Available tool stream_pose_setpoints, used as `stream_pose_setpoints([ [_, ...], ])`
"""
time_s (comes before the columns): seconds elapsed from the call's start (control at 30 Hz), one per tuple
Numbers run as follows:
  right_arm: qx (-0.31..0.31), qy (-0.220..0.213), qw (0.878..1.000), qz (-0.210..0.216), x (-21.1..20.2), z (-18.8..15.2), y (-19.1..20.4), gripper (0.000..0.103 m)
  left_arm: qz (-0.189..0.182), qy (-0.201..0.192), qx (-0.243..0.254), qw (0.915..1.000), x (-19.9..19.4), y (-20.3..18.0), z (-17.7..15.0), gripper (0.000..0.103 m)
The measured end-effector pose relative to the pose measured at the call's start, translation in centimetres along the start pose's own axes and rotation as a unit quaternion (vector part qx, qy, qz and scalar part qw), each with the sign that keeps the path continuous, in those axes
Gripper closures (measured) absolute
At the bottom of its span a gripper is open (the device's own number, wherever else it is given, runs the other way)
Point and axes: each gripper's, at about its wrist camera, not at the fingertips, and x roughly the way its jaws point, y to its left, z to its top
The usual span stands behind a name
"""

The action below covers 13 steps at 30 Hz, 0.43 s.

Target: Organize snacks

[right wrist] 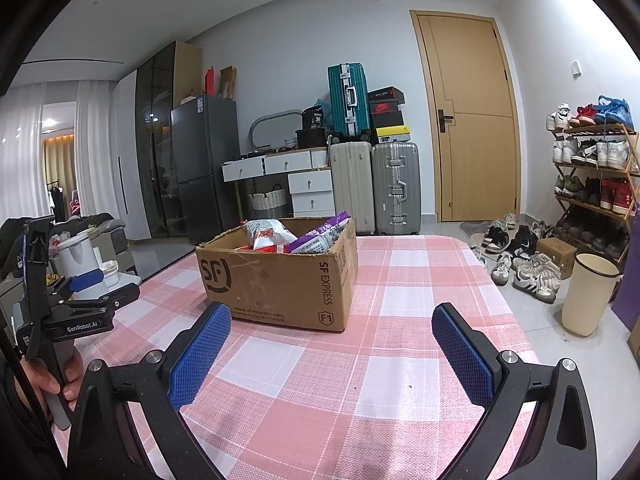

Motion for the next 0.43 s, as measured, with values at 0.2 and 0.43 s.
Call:
stream_pose_setpoints([
  [0.2,0.001,-0.001,1.000,0.000,-0.02,-0.01,0.01,0.001,0.001,0.002,-0.004,1.0000,0.08,0.13,0.03,0.001],
  [0.43,0.000,0.000,1.000,0.000,0.00,-0.04,0.02,0.001,0.001,-0.002,-0.008,1.0000,0.05,0.27,0.08,0.001],
])
